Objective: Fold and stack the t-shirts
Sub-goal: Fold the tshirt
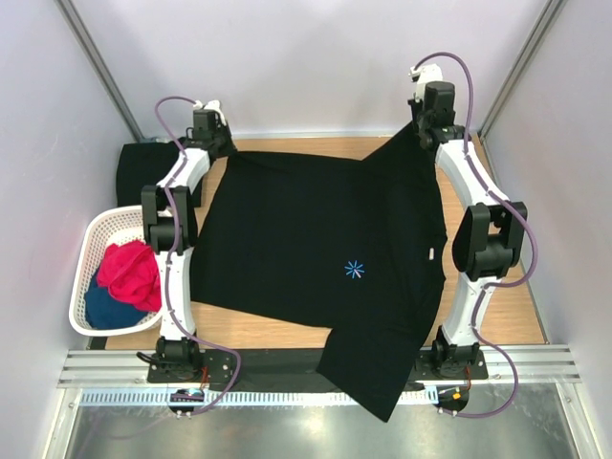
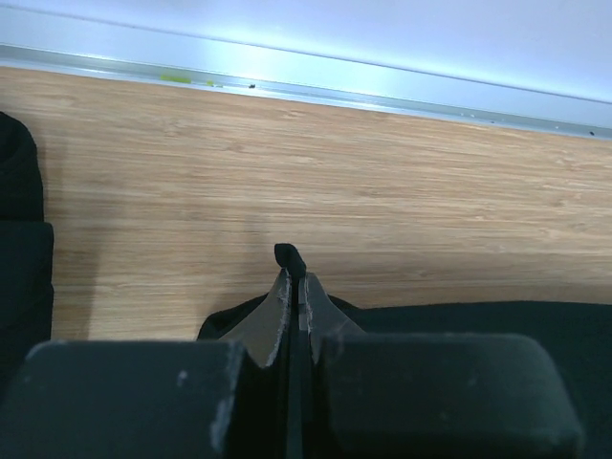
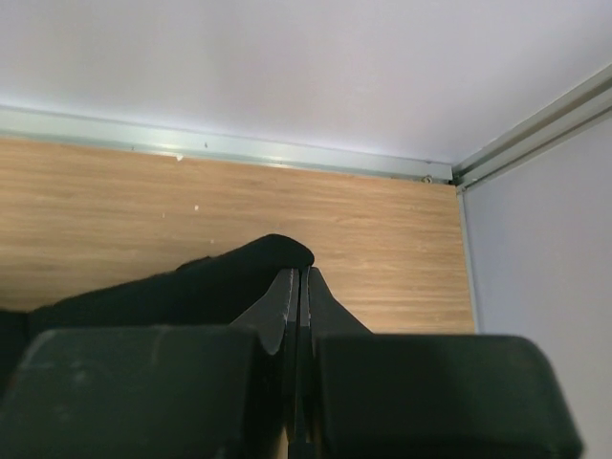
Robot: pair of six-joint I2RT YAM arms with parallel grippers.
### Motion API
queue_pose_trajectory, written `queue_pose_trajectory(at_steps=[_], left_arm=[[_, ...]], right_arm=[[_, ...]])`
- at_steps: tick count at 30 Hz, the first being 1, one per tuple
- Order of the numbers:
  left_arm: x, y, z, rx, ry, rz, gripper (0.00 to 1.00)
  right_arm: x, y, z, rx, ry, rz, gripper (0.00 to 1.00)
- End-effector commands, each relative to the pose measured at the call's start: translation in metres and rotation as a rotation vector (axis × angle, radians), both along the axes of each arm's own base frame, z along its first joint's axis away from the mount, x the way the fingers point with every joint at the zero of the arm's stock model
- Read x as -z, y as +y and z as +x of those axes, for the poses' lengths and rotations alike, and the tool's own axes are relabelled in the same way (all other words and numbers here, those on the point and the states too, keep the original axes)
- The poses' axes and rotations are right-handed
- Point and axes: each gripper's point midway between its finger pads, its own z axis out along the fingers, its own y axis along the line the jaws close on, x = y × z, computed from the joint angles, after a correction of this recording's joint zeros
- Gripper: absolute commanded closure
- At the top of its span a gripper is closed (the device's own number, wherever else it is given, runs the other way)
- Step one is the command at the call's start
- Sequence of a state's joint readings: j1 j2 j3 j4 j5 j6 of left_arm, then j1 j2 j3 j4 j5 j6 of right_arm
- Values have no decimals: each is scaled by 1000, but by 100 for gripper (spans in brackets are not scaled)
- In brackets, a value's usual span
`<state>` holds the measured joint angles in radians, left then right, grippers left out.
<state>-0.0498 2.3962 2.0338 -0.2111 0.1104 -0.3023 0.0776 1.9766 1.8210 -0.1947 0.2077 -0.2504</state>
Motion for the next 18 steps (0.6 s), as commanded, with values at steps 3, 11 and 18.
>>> queue_pose_trajectory(at_steps=[3, 11, 18], left_arm=[[-48, 12, 0, 26, -96, 14, 100], [-46, 14, -26, 64, -59, 49, 100], [-57, 24, -43, 47, -58, 95, 100]], right_arm=[[-26, 1, -32, 13, 4, -83, 99], [-42, 11, -84, 16, -5, -87, 99], [-45, 17, -132, 3, 2, -48, 99]])
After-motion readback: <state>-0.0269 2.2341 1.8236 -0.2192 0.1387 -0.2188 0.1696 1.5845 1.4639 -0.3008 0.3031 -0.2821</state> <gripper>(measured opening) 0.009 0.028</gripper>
